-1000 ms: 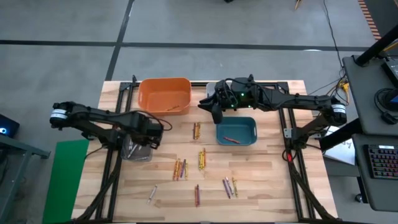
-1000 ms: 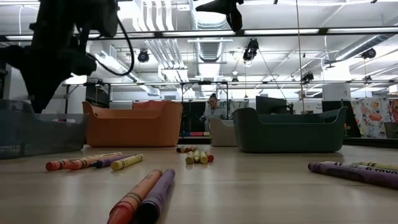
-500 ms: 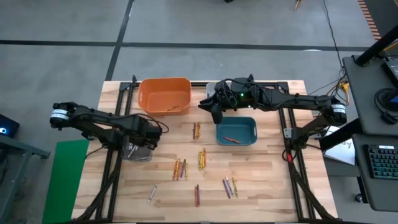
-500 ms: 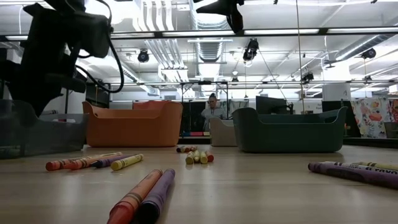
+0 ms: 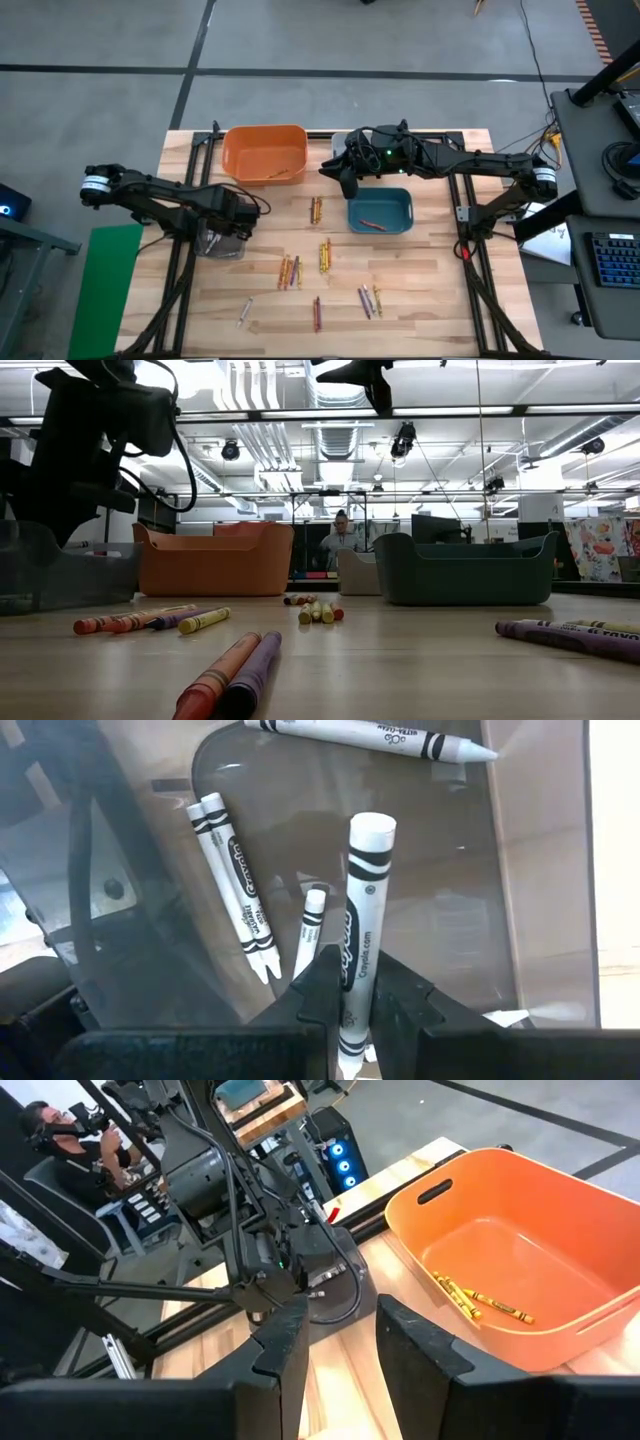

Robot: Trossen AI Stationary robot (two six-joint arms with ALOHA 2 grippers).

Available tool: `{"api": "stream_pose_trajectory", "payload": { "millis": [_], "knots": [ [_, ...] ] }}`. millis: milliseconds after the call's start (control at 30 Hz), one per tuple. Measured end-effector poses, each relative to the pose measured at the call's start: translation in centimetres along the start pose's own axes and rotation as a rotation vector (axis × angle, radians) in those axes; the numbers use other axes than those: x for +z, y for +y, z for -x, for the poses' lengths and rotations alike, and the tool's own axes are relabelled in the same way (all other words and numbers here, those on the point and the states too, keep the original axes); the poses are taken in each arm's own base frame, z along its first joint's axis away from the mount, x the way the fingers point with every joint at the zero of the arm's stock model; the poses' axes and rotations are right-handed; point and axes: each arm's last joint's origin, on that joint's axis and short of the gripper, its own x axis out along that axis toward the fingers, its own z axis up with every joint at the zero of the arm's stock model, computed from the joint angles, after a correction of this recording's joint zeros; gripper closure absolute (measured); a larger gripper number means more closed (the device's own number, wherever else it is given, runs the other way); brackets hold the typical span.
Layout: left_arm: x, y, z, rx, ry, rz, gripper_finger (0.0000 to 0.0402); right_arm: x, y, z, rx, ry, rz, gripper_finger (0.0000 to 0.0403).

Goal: Sort crayons
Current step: Put the white crayon into the black bin

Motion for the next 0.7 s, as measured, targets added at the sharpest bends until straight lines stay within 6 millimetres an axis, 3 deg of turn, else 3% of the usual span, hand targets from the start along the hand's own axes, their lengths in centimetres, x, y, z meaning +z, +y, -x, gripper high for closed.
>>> {"api": "stream_pose_trajectory", "payload": {
  "millis": [567, 700],
  "knots": [
    [0.06, -0.19, 0.26, -0.017, -0.004, 0.002, 0.0373, -0.48, -0.23, 0.01, -0.023, 0.048, -0.003, 0.0297],
    [0.05, -0.21, 0.26, -0.019, -0.001, 0.003, 0.035, -0.47, -0.23, 0.01, -0.022, 0.047, -0.002, 0.0298]
  ]
}}
